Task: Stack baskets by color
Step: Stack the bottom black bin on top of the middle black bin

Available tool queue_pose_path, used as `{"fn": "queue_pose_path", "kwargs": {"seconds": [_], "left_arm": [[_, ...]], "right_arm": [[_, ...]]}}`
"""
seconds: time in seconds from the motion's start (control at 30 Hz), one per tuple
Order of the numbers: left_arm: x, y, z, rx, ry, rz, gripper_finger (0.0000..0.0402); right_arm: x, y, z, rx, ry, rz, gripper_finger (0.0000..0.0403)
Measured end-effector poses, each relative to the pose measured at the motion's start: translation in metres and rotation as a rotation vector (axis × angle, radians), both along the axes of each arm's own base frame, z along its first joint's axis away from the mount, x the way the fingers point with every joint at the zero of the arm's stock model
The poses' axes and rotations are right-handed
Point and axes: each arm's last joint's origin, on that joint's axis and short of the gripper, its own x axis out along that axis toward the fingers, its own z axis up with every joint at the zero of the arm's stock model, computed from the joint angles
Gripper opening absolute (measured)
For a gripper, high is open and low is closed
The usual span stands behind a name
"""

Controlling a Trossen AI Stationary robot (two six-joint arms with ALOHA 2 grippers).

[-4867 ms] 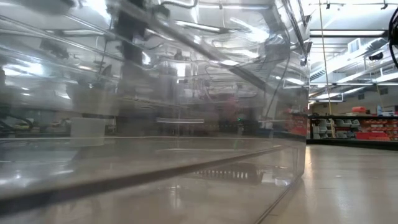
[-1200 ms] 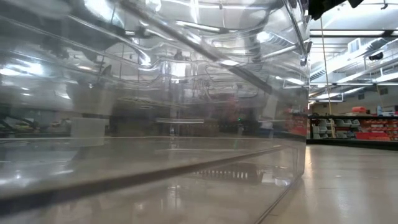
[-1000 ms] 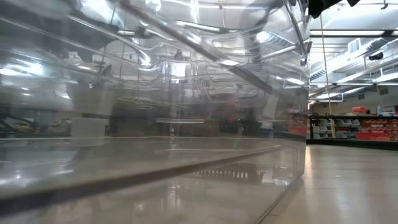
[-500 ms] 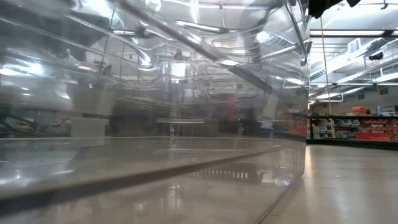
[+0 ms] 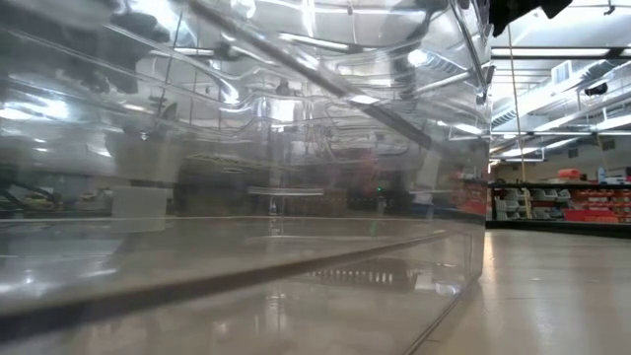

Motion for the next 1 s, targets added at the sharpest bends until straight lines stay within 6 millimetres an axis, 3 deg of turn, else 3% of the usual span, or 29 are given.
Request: {"fn": "queue_pose_path", "kwargs": {"seconds": [0.13, 0.53, 0.7, 1.0], "left_arm": [[0.0, 0.0, 0.0, 0.005, 0.0, 0.001, 0.0117], [0.0, 0.0, 0.0, 0.006, 0.002, 0.001, 0.0117], [0.0, 0.0, 0.0, 0.006, 0.003, 0.001, 0.0117], [0.0, 0.0, 0.0, 0.006, 0.003, 0.002, 0.0117]], "right_arm": [[0.003, 0.0, -0.001, 0.014, -0.013, -0.014, 0.0071], [0.029, 0.001, -0.044, 0.004, 0.173, -0.027, 0.0071], [0.041, 0.0, -0.049, -0.003, 0.307, -0.11, 0.0073], [0.055, -0.011, -0.069, -0.042, 0.479, -0.168, 0.0119]]}}
